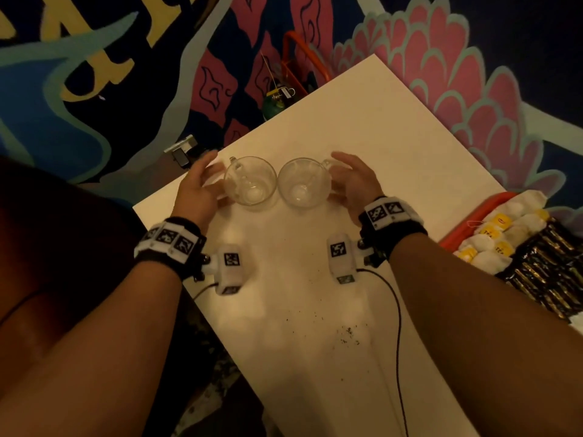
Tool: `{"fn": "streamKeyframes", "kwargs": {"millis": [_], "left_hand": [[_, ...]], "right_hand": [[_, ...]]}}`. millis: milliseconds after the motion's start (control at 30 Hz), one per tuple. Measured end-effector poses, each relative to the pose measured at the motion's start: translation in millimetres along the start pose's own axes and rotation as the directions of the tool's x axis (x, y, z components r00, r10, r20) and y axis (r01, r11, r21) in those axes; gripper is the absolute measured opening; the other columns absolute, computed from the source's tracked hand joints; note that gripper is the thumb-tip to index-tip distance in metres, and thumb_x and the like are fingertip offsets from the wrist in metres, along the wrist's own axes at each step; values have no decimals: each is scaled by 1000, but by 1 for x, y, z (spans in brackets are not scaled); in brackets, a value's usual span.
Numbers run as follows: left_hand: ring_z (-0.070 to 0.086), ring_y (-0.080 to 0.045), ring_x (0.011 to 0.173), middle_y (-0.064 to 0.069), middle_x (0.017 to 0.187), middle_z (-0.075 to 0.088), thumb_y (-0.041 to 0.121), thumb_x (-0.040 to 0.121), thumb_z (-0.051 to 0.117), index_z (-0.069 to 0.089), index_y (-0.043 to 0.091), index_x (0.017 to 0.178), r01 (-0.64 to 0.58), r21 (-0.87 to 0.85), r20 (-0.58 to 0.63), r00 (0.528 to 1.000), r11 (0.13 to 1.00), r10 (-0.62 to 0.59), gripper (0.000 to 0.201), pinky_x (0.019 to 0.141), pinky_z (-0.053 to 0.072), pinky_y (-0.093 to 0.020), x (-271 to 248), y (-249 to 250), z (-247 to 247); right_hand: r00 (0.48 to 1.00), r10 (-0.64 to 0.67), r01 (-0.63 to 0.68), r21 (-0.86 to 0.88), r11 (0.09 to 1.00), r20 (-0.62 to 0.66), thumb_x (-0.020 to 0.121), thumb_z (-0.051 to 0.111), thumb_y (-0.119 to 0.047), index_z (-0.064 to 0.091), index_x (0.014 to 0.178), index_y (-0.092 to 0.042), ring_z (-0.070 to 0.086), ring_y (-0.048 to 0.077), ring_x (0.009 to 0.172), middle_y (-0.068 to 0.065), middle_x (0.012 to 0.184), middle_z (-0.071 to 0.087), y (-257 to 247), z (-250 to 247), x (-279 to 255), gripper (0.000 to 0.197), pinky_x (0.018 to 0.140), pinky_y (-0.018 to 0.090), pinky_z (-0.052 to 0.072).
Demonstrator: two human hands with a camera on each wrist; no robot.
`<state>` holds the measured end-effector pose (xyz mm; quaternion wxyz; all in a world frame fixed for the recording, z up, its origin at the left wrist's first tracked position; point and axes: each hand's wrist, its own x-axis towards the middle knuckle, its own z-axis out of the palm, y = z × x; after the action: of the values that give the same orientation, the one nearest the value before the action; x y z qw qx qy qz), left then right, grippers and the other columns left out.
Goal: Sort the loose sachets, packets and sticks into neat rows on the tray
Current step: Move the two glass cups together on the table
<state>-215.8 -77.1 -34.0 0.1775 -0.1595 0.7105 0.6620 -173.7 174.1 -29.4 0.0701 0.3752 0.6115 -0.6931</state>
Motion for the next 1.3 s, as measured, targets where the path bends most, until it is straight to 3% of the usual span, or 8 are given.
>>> {"fn": "streamKeyframes", "kwargs": {"millis": [133,333,567,700,867,1033,1200,1300], "left_hand": [[58,-15,109,5,119,59,-2,96,55,60,27,126,-53,182,137,990,982,28,42,76,56,-27,7,14,-1],[66,-16,96,0,107,65,7,96,61,62,20,106,-102,184,64,994,978,92,17,65,59,-23,-10,1,-11],[68,-42,82,-16,113,63,13,98,60,57,18,93,-39,101,27,999,994,36,8,80,60,-51,-49,-25,-17],[66,-38,78,-13,117,58,14,101,54,57,17,94,-24,146,76,997,989,13,9,80,59,-56,-69,-35,-11],[63,-33,79,-10,105,62,15,104,50,65,10,94,58,127,140,987,990,-76,19,85,57,-55,-82,-39,2],[61,-35,82,-25,115,62,15,106,42,61,7,94,92,119,192,975,989,-114,24,87,54,-56,-91,-40,19],[64,-35,79,-26,106,67,12,105,46,64,6,89,77,77,108,991,994,-85,25,85,57,-52,-100,-41,32],[65,-27,70,-15,95,67,12,104,48,66,6,88,64,63,61,996,996,-68,25,78,59,-43,-109,-42,39]], "right_hand": [[992,-27,40,-99,994,126,93,56,-1,67,97,-20,62,17,70,4,88,65,-12,-2,-1,22,54,23,51],[997,-55,63,-142,988,60,87,61,3,65,78,-15,64,23,70,8,77,65,9,-11,-11,21,67,35,54],[997,-76,78,-199,977,19,84,70,-5,66,74,-17,68,28,75,9,75,70,46,-21,-38,16,75,42,56],[997,-47,59,-226,972,59,84,74,-16,67,75,-20,68,27,75,10,77,72,58,-17,-52,12,74,40,56],[992,50,-25,-205,978,120,92,66,-22,70,92,-13,68,21,83,12,100,73,58,-7,-67,10,75,36,56],[990,41,-18,-173,985,133,94,63,-23,69,91,-16,66,16,81,6,95,71,65,5,-75,10,70,31,54],[1000,11,-9,-73,997,28,92,64,-19,70,81,-18,68,15,79,6,90,73,70,9,-79,12,68,28,51],[1000,0,0,-27,1000,2,93,63,-17,70,81,-17,69,15,81,7,91,73,71,-3,-90,13,70,27,51]]}}
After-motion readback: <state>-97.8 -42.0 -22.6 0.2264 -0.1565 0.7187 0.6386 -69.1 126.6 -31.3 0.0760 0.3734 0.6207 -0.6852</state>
